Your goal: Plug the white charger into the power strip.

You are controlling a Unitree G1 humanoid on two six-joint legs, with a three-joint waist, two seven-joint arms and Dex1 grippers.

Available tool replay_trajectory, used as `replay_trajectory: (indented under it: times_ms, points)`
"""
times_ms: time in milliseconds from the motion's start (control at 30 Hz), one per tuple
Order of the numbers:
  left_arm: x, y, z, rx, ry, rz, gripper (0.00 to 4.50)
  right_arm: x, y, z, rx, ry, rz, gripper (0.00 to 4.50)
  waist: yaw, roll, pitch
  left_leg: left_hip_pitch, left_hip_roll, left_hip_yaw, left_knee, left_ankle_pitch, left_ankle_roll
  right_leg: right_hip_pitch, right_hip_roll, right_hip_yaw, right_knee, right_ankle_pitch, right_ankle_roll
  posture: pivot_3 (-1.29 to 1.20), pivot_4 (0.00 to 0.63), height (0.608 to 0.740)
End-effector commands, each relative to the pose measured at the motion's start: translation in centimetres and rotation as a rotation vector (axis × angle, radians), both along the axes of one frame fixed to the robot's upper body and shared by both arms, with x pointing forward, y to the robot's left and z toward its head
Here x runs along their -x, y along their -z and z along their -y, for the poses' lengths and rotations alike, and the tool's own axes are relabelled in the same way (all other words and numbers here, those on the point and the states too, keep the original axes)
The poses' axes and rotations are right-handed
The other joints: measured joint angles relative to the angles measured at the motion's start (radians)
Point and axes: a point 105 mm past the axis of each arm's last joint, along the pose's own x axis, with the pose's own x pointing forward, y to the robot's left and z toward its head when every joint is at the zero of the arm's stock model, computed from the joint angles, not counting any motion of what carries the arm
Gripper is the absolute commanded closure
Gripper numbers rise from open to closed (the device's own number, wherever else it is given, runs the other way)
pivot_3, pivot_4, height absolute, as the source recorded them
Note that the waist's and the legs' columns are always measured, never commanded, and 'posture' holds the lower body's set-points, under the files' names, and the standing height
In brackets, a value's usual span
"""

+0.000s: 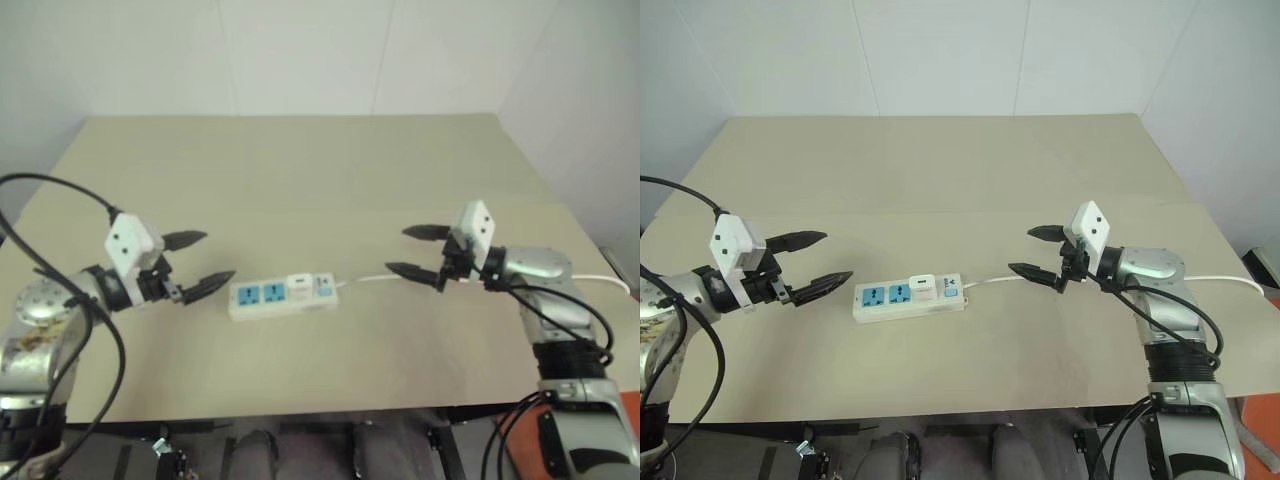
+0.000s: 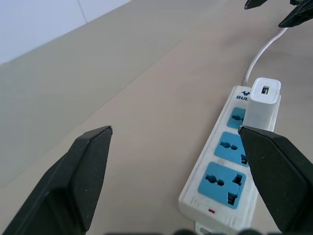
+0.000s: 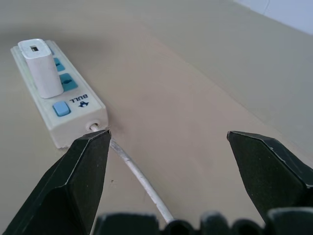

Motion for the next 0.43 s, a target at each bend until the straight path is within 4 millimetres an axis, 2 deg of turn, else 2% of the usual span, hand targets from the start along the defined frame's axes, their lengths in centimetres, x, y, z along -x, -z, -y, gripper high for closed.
replay_trajectory:
  times_ms: [33, 200, 300, 433]
  points:
    - [0.0, -1.4, 0.3, 0.011, 0.044, 0.041, 0.00, 0.7, -2.1, 0.4, -0.031, -0.002, 0.077, 0.03, 0.001, 0.000, 0.000, 0.000, 0.000, 0.000, 0.000, 0.000, 0.000, 0.000, 0.000, 0.000, 0.000, 0.000, 0.000, 0.00, 0.150, 0.740]
    - [0.0, -1.7, 0.3, 0.005, 0.091, 0.016, 0.00, 2.1, -1.9, 0.7, -0.058, -0.024, 0.044, 0.03, 0.005, 0.000, 0.000, -0.002, 0.000, 0.000, 0.000, 0.000, 0.000, 0.000, 0.000, 0.000, -0.001, 0.000, 0.000, 0.00, 0.150, 0.740]
    - [0.3, -2.0, -0.4, 0.018, 0.065, 0.013, 0.00, 1.6, -1.9, 0.7, -0.054, -0.023, 0.043, 0.03, 0.000, 0.000, 0.000, -0.001, 0.000, 0.000, 0.001, 0.000, 0.000, 0.000, 0.000, 0.000, -0.001, 0.000, 0.001, 0.00, 0.150, 0.740]
    - [1.7, -2.0, -1.3, 0.022, 0.031, 0.009, 0.00, 1.3, -2.1, 0.0, -0.072, -0.050, 0.037, 0.03, -0.011, 0.000, 0.000, 0.000, 0.000, 0.000, 0.000, 0.000, 0.000, 0.000, 0.000, 0.001, -0.001, 0.000, 0.001, 0.00, 0.150, 0.740]
